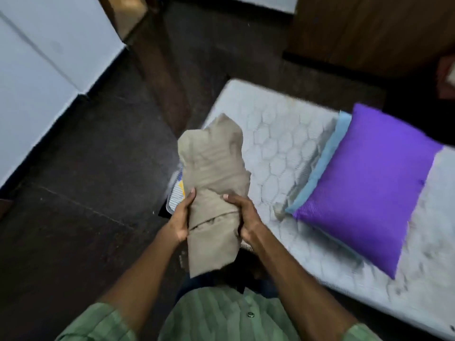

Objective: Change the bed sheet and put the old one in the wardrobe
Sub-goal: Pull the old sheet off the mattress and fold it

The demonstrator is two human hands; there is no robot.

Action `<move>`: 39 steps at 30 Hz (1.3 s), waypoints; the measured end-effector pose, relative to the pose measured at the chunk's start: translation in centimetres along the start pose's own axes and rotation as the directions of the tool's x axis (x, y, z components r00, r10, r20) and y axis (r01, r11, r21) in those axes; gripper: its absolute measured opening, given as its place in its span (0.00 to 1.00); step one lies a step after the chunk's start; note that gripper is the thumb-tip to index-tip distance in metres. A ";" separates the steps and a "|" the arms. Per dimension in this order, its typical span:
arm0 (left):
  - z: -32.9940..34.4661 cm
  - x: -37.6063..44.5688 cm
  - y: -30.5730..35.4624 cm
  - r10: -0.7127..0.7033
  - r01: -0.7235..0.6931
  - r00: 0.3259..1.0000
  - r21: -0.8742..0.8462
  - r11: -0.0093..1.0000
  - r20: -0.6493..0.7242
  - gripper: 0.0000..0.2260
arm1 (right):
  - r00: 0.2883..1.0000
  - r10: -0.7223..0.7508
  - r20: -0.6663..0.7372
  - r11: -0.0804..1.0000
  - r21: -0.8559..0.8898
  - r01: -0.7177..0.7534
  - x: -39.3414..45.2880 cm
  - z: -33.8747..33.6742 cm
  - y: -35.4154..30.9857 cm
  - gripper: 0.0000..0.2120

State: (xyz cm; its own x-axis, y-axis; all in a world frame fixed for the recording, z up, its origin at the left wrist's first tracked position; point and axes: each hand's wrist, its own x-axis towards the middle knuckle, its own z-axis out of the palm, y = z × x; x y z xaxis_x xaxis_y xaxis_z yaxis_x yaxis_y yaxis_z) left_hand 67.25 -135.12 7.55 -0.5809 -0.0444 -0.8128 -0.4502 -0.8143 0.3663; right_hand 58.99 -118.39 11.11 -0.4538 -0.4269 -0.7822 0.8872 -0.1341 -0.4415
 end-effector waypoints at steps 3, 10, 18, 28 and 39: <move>0.5 -3.5 3.7 0.113 -0.113 0.994 0.014 0.993 0.015 0.30 | 0.993 0.006 0.120 1.000 0.001 -0.007 -3.1 4.1 -2.1 0.10; -0.4 -11.5 15.1 0.333 -0.340 0.935 0.040 0.940 0.120 0.26 | 0.949 -0.151 0.275 0.988 0.085 0.133 -5.6 16.4 -4.1 0.16; -11.0 -18.9 24.7 0.440 -0.434 0.872 -0.079 0.898 0.214 0.27 | 0.907 -0.271 0.323 0.947 0.259 0.191 -4.7 31.5 3.5 0.18; -19.0 -21.6 34.7 0.503 -0.523 0.830 0.023 0.852 0.239 0.20 | 0.888 -0.276 0.369 0.955 0.208 0.211 -3.4 42.1 6.6 0.13; -23.2 -13.9 51.0 0.502 -0.552 0.834 0.343 0.760 0.231 0.22 | 0.860 -0.461 0.218 0.824 -0.253 0.506 6.7 51.6 0.5 0.37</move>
State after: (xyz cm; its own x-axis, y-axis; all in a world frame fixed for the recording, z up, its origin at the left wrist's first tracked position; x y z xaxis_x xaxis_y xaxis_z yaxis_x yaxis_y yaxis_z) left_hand 68.06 -189.49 27.02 -0.8668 -0.3119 -0.3890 -0.2539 -0.3953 0.8828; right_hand 60.72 -167.49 28.29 -0.7813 -0.5004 -0.3731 0.4806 -0.1007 -0.8712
